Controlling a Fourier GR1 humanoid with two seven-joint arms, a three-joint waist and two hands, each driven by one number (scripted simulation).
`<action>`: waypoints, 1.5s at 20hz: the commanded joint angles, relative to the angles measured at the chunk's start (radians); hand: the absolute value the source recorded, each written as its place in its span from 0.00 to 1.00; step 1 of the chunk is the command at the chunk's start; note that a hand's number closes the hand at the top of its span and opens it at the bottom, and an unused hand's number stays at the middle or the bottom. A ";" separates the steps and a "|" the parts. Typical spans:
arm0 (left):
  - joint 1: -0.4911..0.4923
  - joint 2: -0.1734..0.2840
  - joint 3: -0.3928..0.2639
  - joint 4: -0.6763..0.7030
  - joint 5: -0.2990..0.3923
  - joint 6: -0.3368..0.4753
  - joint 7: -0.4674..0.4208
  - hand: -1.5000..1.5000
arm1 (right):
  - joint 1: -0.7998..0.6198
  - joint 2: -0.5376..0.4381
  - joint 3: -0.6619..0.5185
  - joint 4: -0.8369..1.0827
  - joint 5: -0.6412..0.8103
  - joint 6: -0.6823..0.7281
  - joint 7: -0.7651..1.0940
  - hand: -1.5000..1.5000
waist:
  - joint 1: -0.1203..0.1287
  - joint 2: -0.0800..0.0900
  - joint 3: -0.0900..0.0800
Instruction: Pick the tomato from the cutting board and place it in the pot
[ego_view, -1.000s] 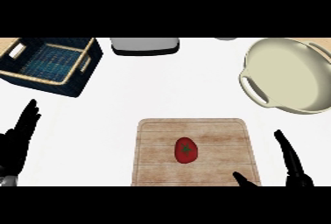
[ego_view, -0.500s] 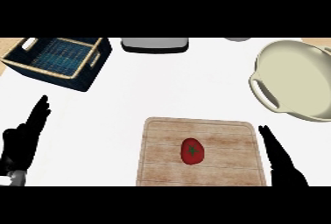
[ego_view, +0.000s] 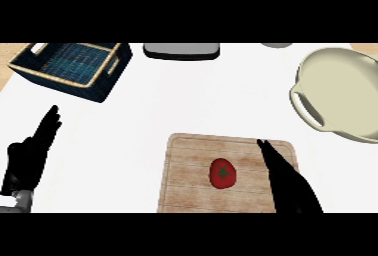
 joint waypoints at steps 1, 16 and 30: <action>0.031 -0.011 -0.006 0.002 -0.007 -0.010 -0.034 0.50 | -0.162 0.109 -0.031 0.079 -0.086 0.178 0.259 0.00 | 0.008 -0.002 0.000; 0.009 -0.004 0.044 -0.003 -0.005 -0.021 0.017 0.50 | -0.379 0.263 -0.080 0.407 -0.118 0.263 0.314 0.00 | -0.019 -0.009 0.003; 0.070 -0.032 0.055 -0.065 -0.042 -0.014 0.023 0.50 | -0.338 0.278 -0.063 0.606 -0.078 0.173 0.202 0.00 | -0.025 -0.011 0.004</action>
